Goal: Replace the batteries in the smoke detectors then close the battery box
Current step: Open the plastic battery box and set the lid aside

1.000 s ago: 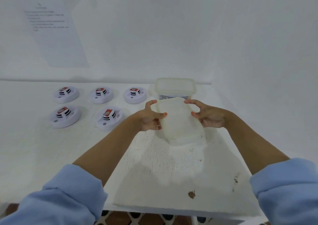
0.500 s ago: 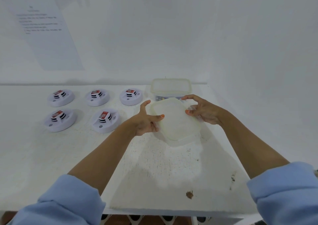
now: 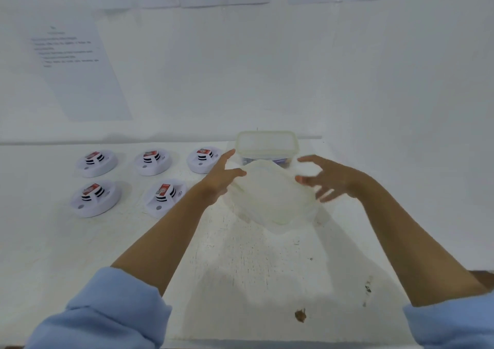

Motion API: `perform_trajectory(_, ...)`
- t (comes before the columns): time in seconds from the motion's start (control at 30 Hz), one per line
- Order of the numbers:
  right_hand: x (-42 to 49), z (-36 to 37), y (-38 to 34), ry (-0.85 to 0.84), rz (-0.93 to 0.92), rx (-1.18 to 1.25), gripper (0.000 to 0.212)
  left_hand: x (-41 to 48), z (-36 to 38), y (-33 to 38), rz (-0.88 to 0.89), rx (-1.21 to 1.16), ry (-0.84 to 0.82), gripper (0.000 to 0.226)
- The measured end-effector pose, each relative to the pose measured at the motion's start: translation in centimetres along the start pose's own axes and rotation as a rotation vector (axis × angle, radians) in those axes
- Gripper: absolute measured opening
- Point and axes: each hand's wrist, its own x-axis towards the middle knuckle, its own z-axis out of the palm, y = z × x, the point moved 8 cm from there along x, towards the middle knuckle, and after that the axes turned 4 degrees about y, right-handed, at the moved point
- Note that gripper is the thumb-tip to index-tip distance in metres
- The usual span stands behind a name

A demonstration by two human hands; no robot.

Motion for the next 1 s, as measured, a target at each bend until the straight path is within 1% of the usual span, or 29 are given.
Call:
perform_trajectory(0.07, -1.9, 1.0, 0.8, -0.207, 0.073, 0.014, 0.064, 0.3, 0.0, -0.2, -0.007, 0.013, -0.031, 0.064)
perform_trajectory(0.1, -2.4, 1.4, 1.0, -0.257, 0.079, 0.039, 0.067, 0.3, 0.1, -0.2, -0.017, 0.022, -0.059, 0.065)
perform_trajectory(0.13, -2.5, 1.7, 1.2, -0.266, 0.073, 0.052, 0.069, 0.4, 0.0, -0.3, -0.034, 0.036, -0.084, 0.067)
perform_trajectory(0.17, -2.2, 1.7, 1.2, -0.245, 0.060, 0.056, 0.070, 0.5, -0.2, -0.4, -0.056, 0.053, -0.106, 0.069)
perform_trajectory(0.23, -1.0, 1.1, 1.1, -0.151, 0.042, 0.087, 0.066, 0.6, -0.8, -0.5, -0.115, 0.074, -0.148, 0.070)
perform_trajectory(0.33, 1.2, -0.7, 0.9, 0.054, 0.020, 0.181, 0.053, 0.5, -1.0, -0.7, -0.195, 0.098, -0.210, 0.070)
perform_trajectory(0.43, 2.9, -1.4, 0.6, 0.197, -0.008, 0.264, 0.041, 0.7, -0.6, -0.6, -0.203, 0.079, -0.234, 0.070)
perform_trajectory(0.57, 4.0, -1.6, 0.6, 0.301, -0.032, 0.331, 0.024, 1.3, -0.5, -0.5, -0.183, 0.061, -0.235, 0.069)
perform_trajectory(0.63, 4.1, -1.6, 0.6, 0.303, -0.047, 0.362, 0.011, 1.6, -0.7, -0.3, -0.165, 0.066, -0.219, 0.065)
perform_trajectory(0.67, 4.1, -1.6, 0.6, 0.289, -0.058, 0.385, 0.009, 1.6, -0.8, -0.2, -0.162, 0.066, -0.214, 0.063)
perform_trajectory(0.73, 4.0, -1.7, 0.6, 0.250, -0.077, 0.419, 0.012, 1.5, -1.0, 0.0, -0.156, 0.076, -0.215, 0.060)
perform_trajectory(0.83, 3.7, -2.3, 0.5, 0.216, -0.070, 0.428, 0.035, 1.4, -1.5, 0.3, -0.103, 0.131, -0.216, 0.059)
perform_trajectory(0.93, 3.0, -2.6, -0.1, 0.188, -0.071, 0.483, 0.043, 1.2, -2.0, 1.3, 0.004, 0.180, -0.188, 0.056)
perform_trajectory(1.0, 2.3, -2.8, -0.5, 0.183, -0.077, 0.541, 0.043, 0.7, -2.5, 2.5, 0.119, 0.206, -0.136, 0.053)
